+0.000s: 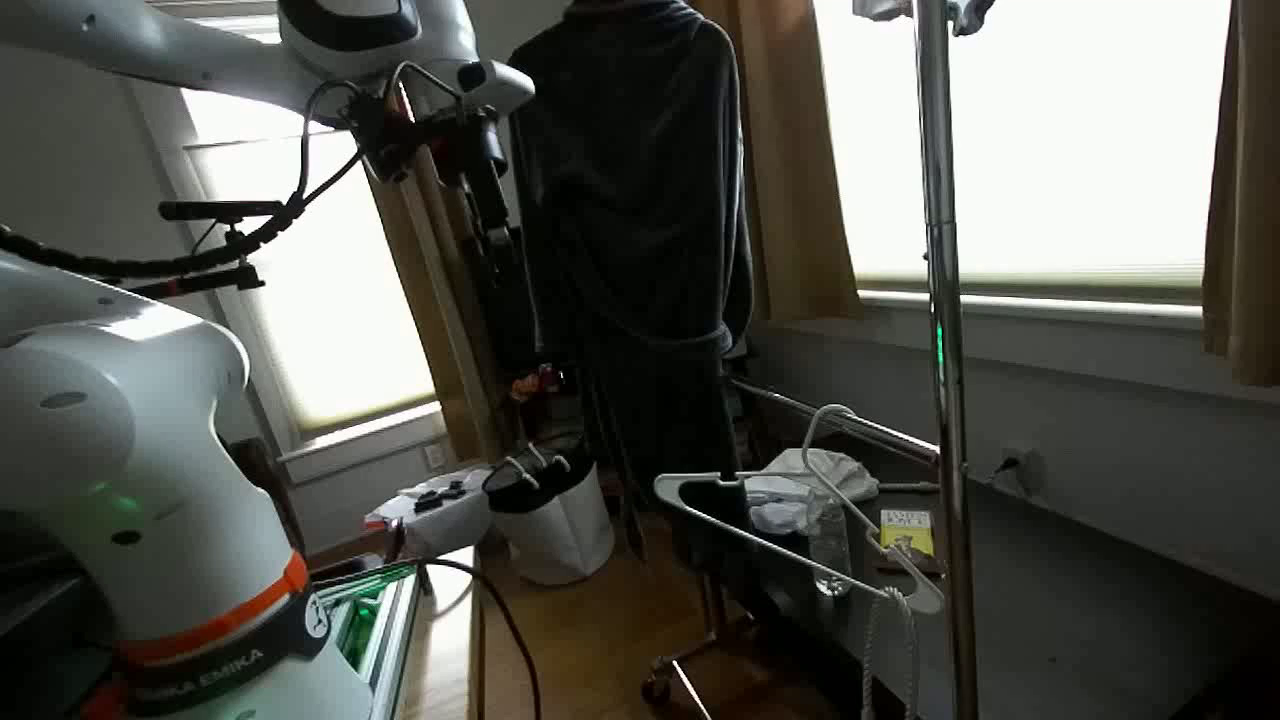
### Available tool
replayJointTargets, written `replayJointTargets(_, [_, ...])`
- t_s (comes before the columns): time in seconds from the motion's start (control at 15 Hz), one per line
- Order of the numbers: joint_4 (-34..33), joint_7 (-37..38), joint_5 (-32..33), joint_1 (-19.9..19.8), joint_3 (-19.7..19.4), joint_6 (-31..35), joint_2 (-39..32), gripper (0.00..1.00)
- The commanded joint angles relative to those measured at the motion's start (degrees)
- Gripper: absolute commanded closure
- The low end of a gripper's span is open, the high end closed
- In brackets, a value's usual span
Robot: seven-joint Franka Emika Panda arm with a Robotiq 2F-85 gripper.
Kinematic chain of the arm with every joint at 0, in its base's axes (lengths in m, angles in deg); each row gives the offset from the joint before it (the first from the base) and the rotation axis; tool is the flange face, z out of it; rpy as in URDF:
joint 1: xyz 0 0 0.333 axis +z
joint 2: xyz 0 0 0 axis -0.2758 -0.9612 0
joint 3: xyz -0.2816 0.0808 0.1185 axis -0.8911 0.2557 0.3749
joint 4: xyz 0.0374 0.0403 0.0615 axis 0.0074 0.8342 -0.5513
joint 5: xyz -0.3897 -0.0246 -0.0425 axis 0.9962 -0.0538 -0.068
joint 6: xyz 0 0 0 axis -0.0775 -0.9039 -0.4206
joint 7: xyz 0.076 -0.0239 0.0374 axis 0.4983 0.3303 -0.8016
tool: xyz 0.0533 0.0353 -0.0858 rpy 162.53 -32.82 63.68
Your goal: Remove the black hanger from the top rail and put it on the bottom rail of the clothes hanging rack
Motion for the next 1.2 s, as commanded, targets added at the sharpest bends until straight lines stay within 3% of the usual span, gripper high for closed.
replayJointTargets(0.0, [-0.12,0.66,0.63,1.05,-0.77,-0.09,-0.33,0.0])
replayJointTargets(0.27, [-0.13,0.66,0.63,1.05,-0.77,-0.09,-0.33,0.0])
replayJointTargets(0.47, [-4.56,4.55,-1.74,-0.44,-1.73,1.23,-1.81,0.0])
replayJointTargets(0.8, [-17.07,7.97,-4.46,-2.45,-5.09,2.1,-2.76,0.0])
replayJointTargets(1.13, [-33.33,12.25,-5.21,-5.55,-4.35,4.05,-6.83,0.0])
